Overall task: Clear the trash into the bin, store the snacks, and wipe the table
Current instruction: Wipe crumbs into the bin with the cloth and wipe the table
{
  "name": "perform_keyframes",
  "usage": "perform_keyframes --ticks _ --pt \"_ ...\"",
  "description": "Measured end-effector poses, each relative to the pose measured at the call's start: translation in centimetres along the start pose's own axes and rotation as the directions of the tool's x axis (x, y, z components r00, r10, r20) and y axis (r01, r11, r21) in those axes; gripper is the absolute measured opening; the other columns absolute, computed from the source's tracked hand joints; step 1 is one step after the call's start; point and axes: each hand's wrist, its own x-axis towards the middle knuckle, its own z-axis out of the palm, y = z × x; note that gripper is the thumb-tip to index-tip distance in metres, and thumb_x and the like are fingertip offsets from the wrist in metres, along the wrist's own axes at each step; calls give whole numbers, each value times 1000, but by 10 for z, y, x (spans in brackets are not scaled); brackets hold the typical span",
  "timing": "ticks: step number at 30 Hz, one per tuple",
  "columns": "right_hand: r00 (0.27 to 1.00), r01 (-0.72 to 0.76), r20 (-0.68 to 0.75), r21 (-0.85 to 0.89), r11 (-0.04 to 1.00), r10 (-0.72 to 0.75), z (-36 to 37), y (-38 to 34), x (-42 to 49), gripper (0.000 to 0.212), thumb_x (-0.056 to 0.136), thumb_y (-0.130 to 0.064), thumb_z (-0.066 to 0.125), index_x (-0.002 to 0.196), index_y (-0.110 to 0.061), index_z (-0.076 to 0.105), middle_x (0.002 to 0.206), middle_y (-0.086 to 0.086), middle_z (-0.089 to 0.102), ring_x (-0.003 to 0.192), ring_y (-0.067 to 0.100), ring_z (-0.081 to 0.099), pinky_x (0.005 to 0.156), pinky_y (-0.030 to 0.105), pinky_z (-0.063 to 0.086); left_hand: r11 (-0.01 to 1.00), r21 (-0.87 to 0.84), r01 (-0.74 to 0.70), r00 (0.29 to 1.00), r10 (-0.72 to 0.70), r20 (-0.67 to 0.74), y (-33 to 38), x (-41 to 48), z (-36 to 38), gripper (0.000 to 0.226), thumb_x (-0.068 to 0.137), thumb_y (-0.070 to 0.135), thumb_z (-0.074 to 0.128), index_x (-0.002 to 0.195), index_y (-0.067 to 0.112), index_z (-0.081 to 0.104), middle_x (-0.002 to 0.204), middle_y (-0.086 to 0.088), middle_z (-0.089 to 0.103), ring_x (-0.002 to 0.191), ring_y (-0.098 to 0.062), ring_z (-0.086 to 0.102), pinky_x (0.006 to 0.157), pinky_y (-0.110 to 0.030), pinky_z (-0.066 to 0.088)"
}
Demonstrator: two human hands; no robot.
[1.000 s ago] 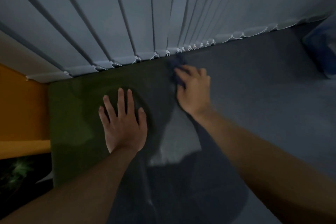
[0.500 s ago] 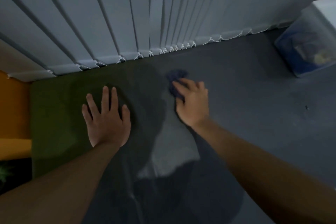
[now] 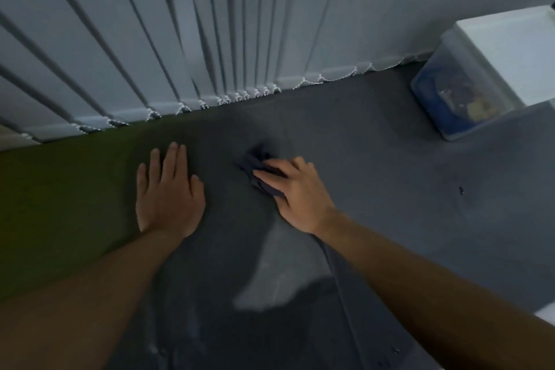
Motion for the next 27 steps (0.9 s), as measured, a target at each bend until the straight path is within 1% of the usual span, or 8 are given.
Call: perform_keyframes --ticks 3,7,13,15,19,21,24,27 --pt "987 -154 -53 -95 983 149 -9 39 4 45 87 -24 52 129 -34 62 132 -7 59 97 29 52 75 37 34 999 -39 -31 999 32 9 38 18 3 63 102 39 25 160 19 11 168 3 5 154 -24 1 125 -45 3" --pt "785 -601 -164 35 799 597 -14 59 14 52 81 -17 56 130 -32 61 132 -1 57 103 34 49 80 40 36 997 -74 -14 999 16 34 81 39 12 64 102 44 25 160 23 8 168 4 1 154 -30 -5 124 -49 -1" --pt "998 -51 -35 22 998 52 -10 70 10 49 82 -20 55 129 -31 64 133 -5 59 98 28 50 76 38 35 994 26 102 995 -102 -7 101 43 26 68 99 57 16 160 30 2 168 6 2 152 -37 -4 121 -59 1" --pt "988 -141 -68 -59 988 137 -12 98 24 50 81 -20 58 128 -33 63 131 -5 59 101 30 52 77 38 34 993 44 107 994 -106 -3 100 44 25 69 98 59 13 159 31 -1 168 6 -1 152 -37 -5 121 -59 1" --pt "681 -718 -205 2 696 703 -22 142 63 49 83 -14 58 130 -29 60 135 3 53 116 36 45 89 41 32 989 89 114 993 -114 5 102 43 24 69 98 59 10 159 31 -6 168 6 -4 153 -36 -7 121 -59 2" --pt "546 -823 -176 73 564 819 -21 141 81 47 86 -14 56 132 -26 57 139 5 49 122 34 39 94 40 29 987 106 119 992 -122 16 102 44 24 69 98 59 8 158 31 -8 167 6 -6 153 -35 -9 121 -58 2" --pt "744 -650 -152 57 758 650 -12 108 92 50 80 -15 57 128 -29 60 137 0 53 116 34 44 90 41 34 987 116 115 993 -118 26 101 46 25 69 97 59 6 158 31 -10 167 6 -7 153 -35 -9 121 -59 3" --pt "985 -162 -51 39 986 164 1 83 84 46 83 -23 50 126 -27 65 130 -4 60 106 29 47 81 39 35 988 110 111 993 -114 23 101 46 24 69 97 60 7 159 31 -8 168 7 -5 153 -35 -8 121 -59 4"
